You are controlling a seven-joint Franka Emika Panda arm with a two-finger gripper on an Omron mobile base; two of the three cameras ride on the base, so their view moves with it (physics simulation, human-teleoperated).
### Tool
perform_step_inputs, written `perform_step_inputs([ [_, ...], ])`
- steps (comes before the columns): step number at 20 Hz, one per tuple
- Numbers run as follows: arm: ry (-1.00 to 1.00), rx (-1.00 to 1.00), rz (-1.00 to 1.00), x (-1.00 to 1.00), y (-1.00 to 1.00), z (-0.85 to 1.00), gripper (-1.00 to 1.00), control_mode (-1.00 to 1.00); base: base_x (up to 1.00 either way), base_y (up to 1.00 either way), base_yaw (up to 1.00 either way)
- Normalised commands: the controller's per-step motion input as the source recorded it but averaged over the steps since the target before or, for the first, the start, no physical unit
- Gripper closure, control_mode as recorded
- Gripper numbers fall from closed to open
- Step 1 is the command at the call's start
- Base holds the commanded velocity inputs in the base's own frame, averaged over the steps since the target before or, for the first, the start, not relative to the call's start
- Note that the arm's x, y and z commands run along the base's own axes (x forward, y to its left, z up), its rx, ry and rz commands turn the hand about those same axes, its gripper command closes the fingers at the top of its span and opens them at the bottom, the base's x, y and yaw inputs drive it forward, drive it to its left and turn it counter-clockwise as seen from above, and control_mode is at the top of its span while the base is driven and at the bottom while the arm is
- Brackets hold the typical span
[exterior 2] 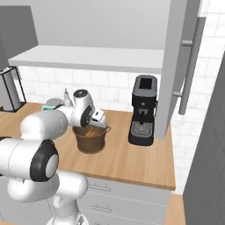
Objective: Open the cabinet, pick up the bread from the cabinet and place it in the basket. Then move the basket to the dining counter.
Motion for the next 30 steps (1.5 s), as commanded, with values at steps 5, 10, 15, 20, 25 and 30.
perform_step_inputs([
  [5,-0.07,0.00,0.00,-0.88,0.00,0.47,-1.00,-1.00,0.00,0.00,0.00],
  [10,0.00,0.00,-0.01,-0.85,-0.07,0.48,-1.00,-1.00,0.00,0.00,0.00],
  [15,0.07,0.00,-0.14,-0.23,-0.23,0.10,-1.00,-1.00,0.00,0.00,0.00],
  [20,0.14,0.07,-0.18,0.00,-0.22,0.00,-1.00,-1.00,0.00,0.00,0.00],
  [25,0.08,0.13,-0.13,0.15,-0.01,0.00,-1.00,-1.00,0.00,0.00,0.00],
  [30,0.00,0.10,-0.05,0.10,0.00,-0.13,-1.00,-1.00,0.00,0.00,0.00],
])
